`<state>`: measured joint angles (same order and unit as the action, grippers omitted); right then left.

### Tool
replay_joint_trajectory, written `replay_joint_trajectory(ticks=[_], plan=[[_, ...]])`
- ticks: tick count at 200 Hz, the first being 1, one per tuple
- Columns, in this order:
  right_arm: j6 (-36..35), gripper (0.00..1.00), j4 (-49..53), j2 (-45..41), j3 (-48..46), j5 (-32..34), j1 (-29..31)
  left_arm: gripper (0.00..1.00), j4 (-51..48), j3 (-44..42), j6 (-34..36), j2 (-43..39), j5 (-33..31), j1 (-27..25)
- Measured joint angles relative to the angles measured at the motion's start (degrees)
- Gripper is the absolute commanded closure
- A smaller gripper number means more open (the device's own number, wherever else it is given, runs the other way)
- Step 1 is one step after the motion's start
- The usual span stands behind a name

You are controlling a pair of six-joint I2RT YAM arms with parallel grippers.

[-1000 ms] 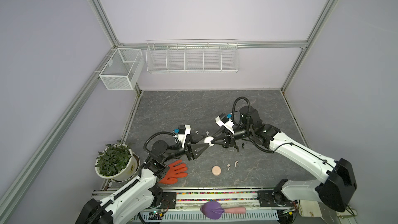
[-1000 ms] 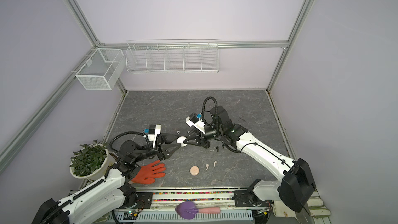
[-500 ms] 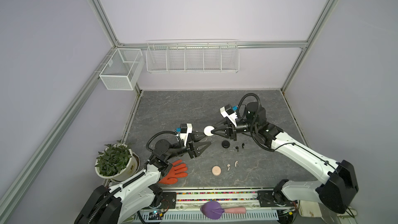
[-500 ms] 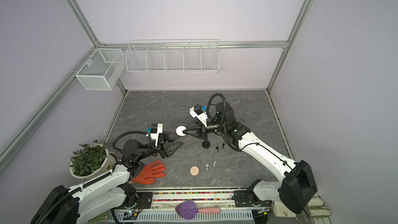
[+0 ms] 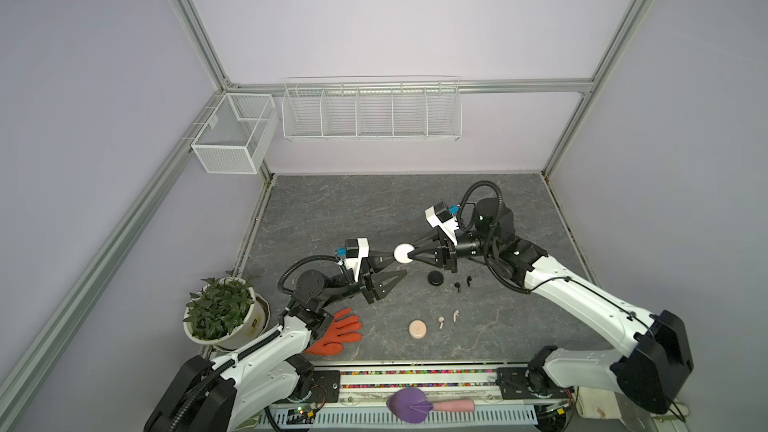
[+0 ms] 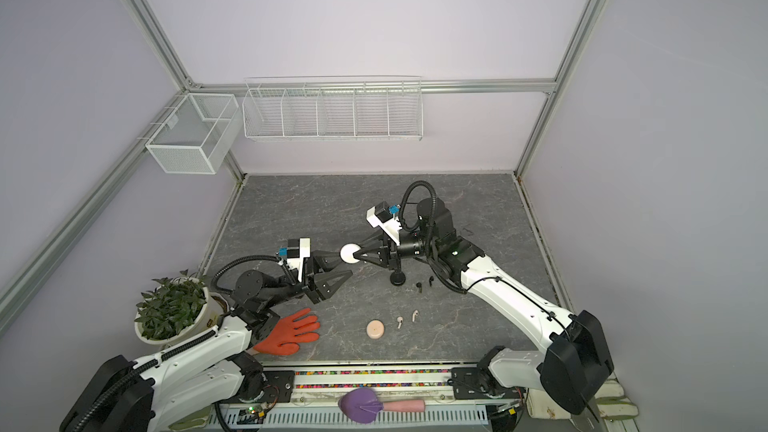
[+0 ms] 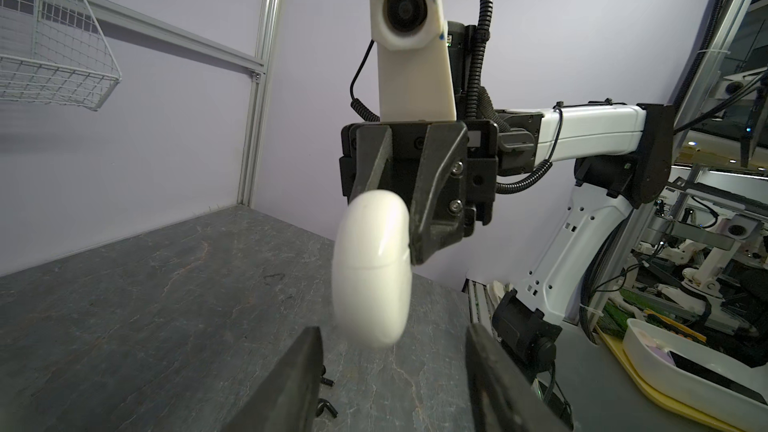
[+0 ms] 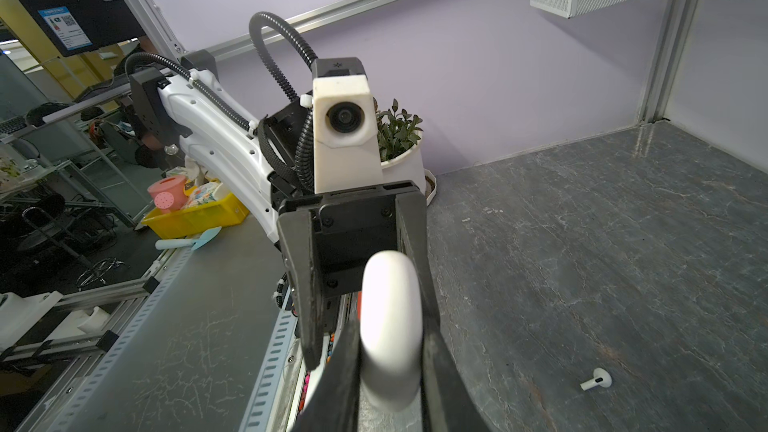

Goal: Insert the wireless bluetooth earbuds into the charging case

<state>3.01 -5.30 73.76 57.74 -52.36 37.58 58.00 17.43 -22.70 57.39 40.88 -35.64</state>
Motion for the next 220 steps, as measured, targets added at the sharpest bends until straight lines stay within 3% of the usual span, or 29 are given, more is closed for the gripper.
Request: replay_joint_trajectory(ticks=[32, 76, 153, 220], plan=[[0.02, 0.84, 0.57, 0.02, 0.02, -0.02, 0.0, 0.48, -0.02, 0.68, 0.98, -0.15, -1.05, 0.0], [0.02, 0.84, 0.59, 0.04, 0.04, -0.22, 0.0, 0.61, -0.02, 0.81, 1.46, -0.17, -1.42, -0.02], [0.02, 0.84, 0.59, 0.7, 0.13, -1.09, 0.07, 0.62, 0.0, 1.42, 1.38, -0.07, -0.98, 0.0], [-0.11, 0.83, 0.57, 0.83, 0.22, -1.9, 0.39, 0.8, -0.02, 1.42, 0.98, -0.04, -0.94, 0.02]])
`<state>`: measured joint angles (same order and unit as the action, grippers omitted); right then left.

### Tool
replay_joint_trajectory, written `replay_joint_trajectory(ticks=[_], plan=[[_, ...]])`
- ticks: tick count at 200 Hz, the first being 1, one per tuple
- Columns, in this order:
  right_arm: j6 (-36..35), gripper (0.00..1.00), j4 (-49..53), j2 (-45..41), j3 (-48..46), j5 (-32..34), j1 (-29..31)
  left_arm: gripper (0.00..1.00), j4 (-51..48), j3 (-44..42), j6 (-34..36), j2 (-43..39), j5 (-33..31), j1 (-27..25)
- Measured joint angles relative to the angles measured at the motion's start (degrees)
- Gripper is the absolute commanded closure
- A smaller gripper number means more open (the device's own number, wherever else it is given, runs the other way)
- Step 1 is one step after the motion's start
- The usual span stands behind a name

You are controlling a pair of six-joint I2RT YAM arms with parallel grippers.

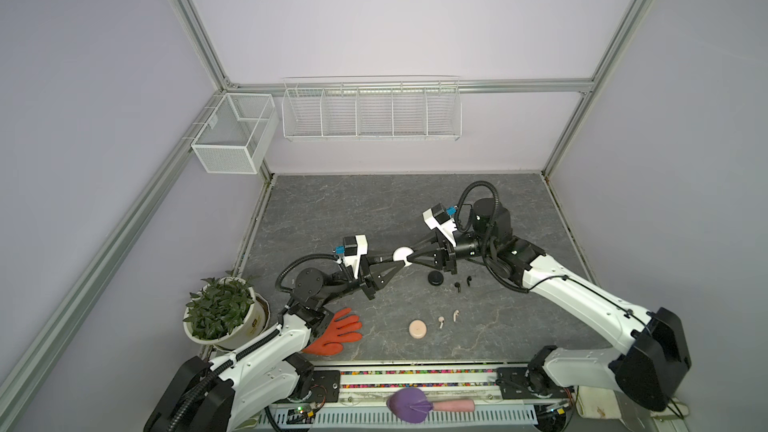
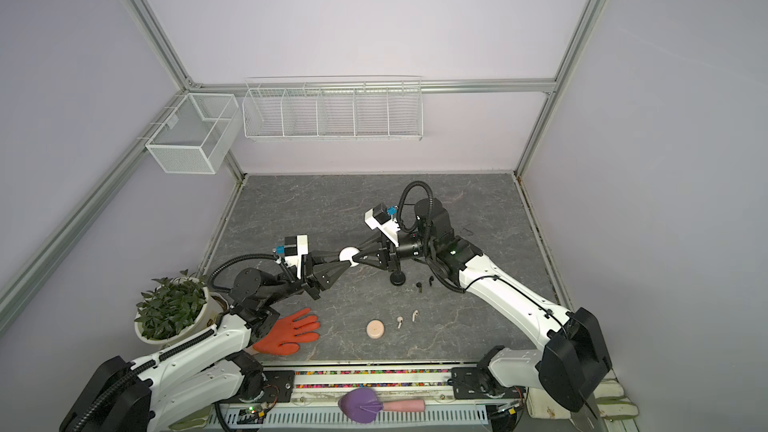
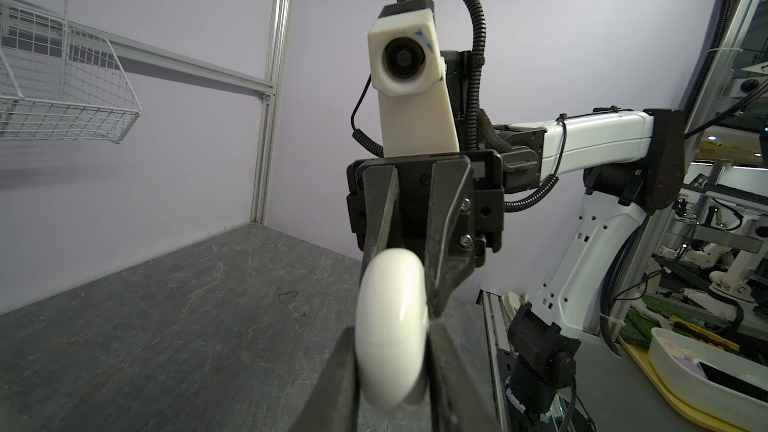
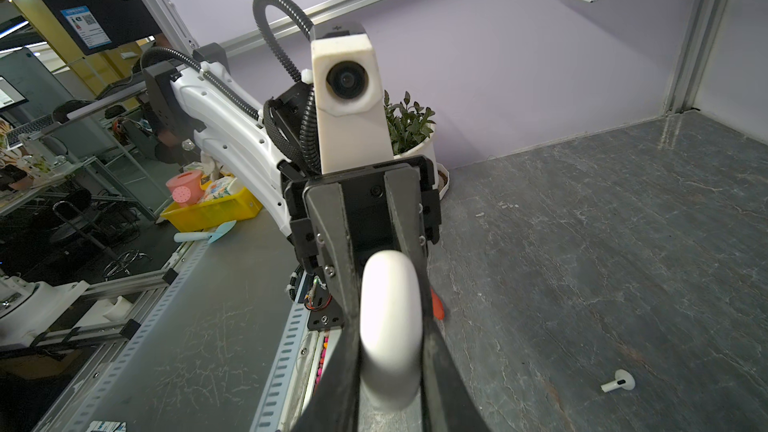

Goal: Insert the wireless bluetooth earbuds into the charging case

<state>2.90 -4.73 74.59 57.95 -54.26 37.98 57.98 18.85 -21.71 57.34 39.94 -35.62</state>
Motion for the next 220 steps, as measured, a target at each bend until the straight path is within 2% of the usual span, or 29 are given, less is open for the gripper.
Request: replay_joint_trajectory(ticks=[31, 48, 59, 73, 87, 103, 140, 177, 220], plan=[[-0.15, 0.82, -0.04, 0.22, 0.15, -0.28, -0.02, 0.87, 0.04, 0.0, -0.48, -0.02, 0.22, 0.04], [-0.17, 0.77, -0.07, 0.42, 0.24, -0.5, -0.04, 0.9, 0.02, 0.0, -0.5, -0.02, 0.26, 0.13], [-0.24, 0.7, -0.09, 0.5, 0.24, -0.61, -0.04, 0.92, 0.02, 0.0, -0.5, -0.02, 0.37, 0.2], [-0.5, 0.54, 0.09, 0.61, 0.42, -0.22, 0.02, 0.95, 0.02, 0.0, -0.33, -0.07, 0.46, 0.17], [-1.33, 0.42, 1.81, 0.92, 1.03, 0.59, 0.31, 1.0, 0.0, 0.0, -0.17, -0.28, 0.42, -0.04], [-3.63, 0.36, 5.99, 0.85, 2.36, 2.16, 0.31, 1.0, -0.57, 0.0, 0.17, -1.03, 0.42, -0.04], [-15.58, 0.23, 20.46, -3.1, 8.24, 8.57, 0.22, 1.0, -4.9, 0.0, 2.32, -3.13, 0.42, -0.04], [-28.3, 0.22, 29.22, -9.03, 11.5, 19.06, 3.54, 1.0, -8.66, 0.0, 4.74, -3.45, 0.85, -0.04], [-34.91, 0.22, 34.21, -8.63, 13.6, 28.44, 7.48, 1.0, -9.53, 0.0, 5.73, -2.21, 1.05, -0.04]])
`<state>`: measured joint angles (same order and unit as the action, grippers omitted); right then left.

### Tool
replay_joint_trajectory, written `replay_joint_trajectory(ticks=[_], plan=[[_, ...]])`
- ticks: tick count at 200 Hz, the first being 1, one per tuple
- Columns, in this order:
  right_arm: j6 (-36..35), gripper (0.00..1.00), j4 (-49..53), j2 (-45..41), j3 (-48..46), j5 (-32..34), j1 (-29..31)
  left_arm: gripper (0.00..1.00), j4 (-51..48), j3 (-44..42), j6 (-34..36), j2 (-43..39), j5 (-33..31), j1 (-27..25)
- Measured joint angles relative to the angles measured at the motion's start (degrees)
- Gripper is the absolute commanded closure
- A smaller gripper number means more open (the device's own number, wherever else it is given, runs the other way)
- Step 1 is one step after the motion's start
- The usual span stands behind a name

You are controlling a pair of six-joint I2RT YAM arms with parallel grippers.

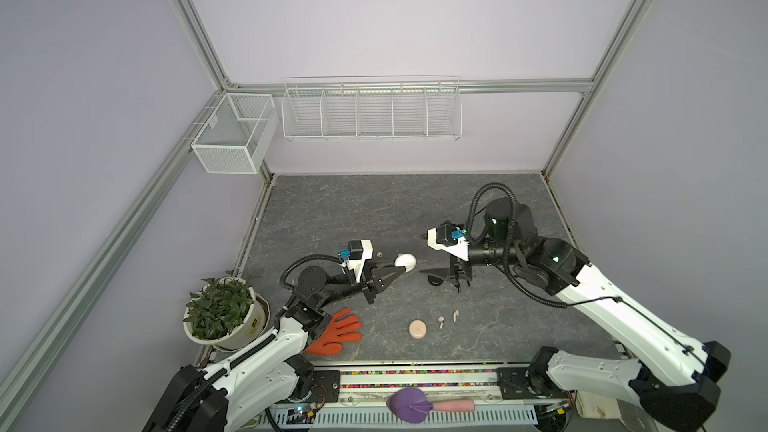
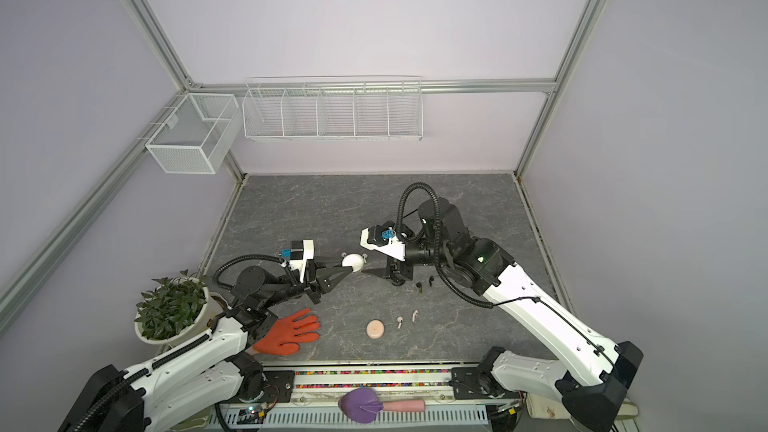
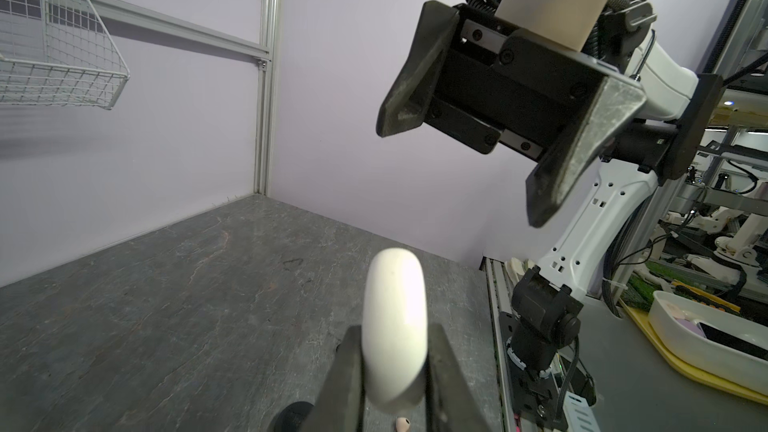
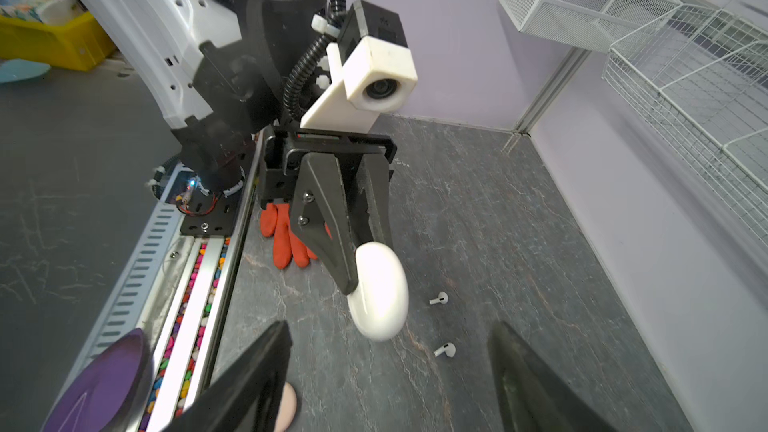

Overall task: Insert the wireless bluetooth earbuds into the charging case
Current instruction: 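Open the right gripper and draw it back while the left gripper holds the case, then grip the case lid with the right gripper and flip it open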

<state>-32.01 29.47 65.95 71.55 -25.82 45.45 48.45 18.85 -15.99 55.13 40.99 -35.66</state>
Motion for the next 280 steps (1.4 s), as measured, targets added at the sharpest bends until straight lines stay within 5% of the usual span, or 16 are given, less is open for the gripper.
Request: replay_joint_trajectory(ticks=[280], plan=[[-3.58, 0.31, -6.27, 7.54, -1.42, 12.76, 4.22, 1.0, -0.5, -1.05, 0.28, 0.63, -2.21, -0.02]])
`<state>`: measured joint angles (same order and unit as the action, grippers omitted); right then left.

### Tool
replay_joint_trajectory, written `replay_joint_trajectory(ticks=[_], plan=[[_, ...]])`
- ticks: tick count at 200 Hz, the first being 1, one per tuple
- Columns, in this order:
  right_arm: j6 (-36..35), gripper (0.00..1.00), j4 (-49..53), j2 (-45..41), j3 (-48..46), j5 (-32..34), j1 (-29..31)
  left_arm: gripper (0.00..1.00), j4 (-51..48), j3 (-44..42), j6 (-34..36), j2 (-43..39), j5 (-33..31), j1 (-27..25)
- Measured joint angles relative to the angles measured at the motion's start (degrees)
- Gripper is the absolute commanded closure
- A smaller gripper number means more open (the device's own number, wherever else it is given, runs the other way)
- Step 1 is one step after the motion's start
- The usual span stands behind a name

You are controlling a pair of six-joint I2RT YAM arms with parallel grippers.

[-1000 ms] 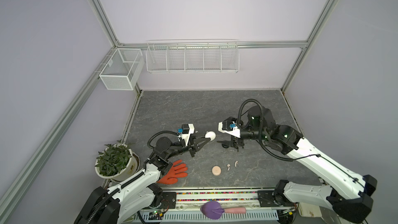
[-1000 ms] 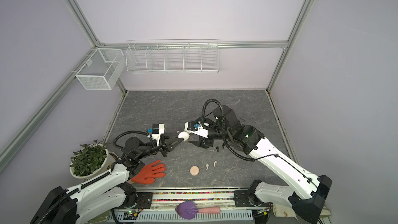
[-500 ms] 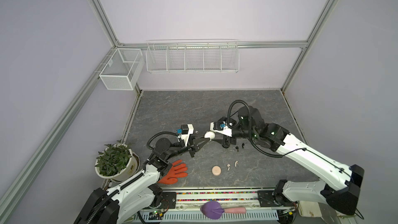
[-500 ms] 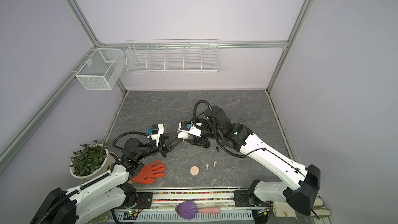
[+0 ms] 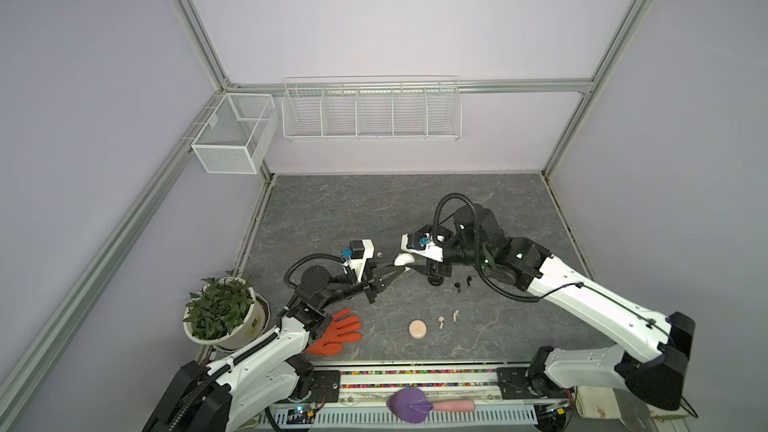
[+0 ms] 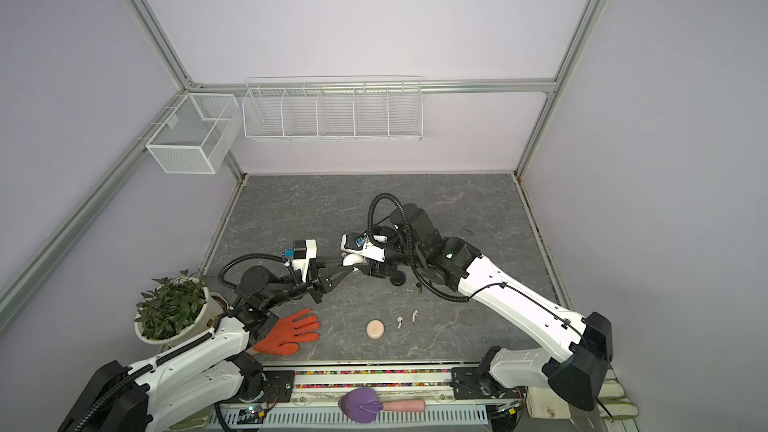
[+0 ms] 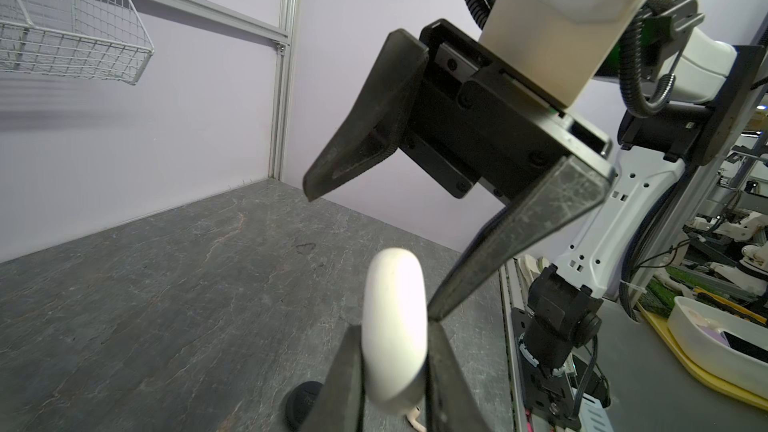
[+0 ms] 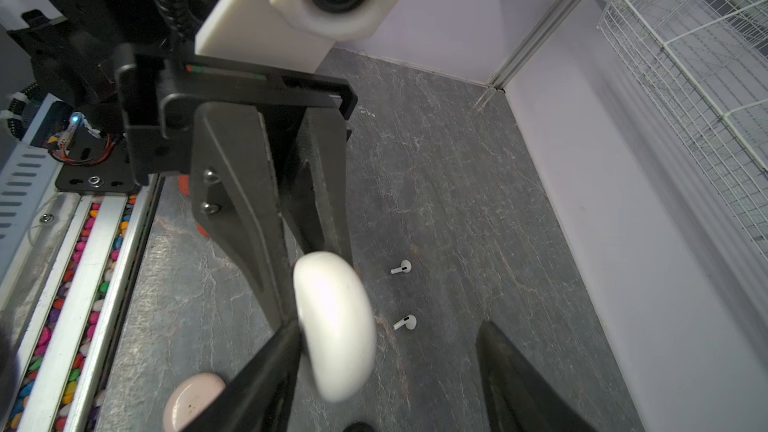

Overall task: Insert the wireless bluetooth earbuds into the charging case
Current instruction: 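Grip the case lid with the right gripper and flip it open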

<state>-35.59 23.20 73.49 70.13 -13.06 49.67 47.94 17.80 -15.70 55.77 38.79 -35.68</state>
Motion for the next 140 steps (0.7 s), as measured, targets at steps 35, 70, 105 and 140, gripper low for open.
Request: replay_joint_trajectory(ticks=[35, 70, 105, 140], plan=[[0.07, 0.31, 0.0, -0.02, 0.0, 0.33, 0.0, 1.0, -0.04, -0.07, 0.0, 0.0, -0.15, 0.02], [0.22, 0.31, -0.02, -0.04, 0.0, 0.83, 0.11, 1.0, -0.04, -0.11, 0.04, 0.02, -0.24, 0.02], [0.46, 0.31, -0.02, -0.07, 0.02, 1.51, 0.31, 1.0, -0.07, -0.26, 0.37, 0.0, -0.42, 0.04], [0.9, 0.32, -0.02, -0.09, 0.04, 1.73, 0.33, 1.0, -0.09, -0.35, 0.42, 0.0, -0.39, 0.04]])
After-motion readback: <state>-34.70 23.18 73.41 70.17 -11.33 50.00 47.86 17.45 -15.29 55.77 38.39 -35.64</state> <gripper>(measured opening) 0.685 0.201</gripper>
